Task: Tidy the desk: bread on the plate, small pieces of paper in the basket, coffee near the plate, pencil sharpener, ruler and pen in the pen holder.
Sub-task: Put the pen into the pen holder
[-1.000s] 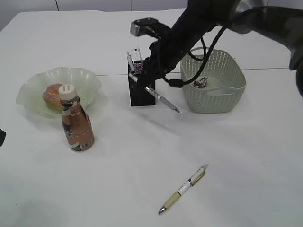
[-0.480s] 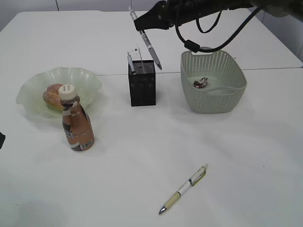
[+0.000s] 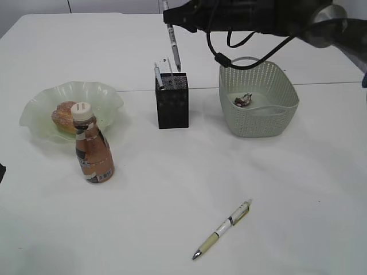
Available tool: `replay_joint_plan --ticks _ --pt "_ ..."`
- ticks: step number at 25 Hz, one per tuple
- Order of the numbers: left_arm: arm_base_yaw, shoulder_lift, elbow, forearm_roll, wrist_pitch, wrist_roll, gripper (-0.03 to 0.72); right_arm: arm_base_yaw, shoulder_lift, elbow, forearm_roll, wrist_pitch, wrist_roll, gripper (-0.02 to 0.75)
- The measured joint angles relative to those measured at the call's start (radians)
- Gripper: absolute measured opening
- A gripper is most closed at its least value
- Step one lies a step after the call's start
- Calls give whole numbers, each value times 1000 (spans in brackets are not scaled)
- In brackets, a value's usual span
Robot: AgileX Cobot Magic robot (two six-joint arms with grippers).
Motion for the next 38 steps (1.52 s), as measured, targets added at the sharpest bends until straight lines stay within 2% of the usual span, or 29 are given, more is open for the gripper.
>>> replay_joint_plan --ticks 6,10,23,26,31,36,38 --pt "0 0 0 0 2 0 277 0 68 0 163 -19 -102 94" --pt "0 0 0 0 6 0 277 0 86 0 200 -26 -148 94" --pt "0 0 0 0 6 0 277 0 108 0 200 -24 -169 102" --pt "0 0 0 0 6 0 277 0 123 0 197 -7 -169 141" --pt "0 0 0 0 6 0 277 0 129 0 181 -4 -169 251" --pt "0 0 0 0 6 0 277 0 129 0 173 -4 -110 272" --pt "0 0 0 0 6 0 277 0 118 0 115 -9 -17 273"
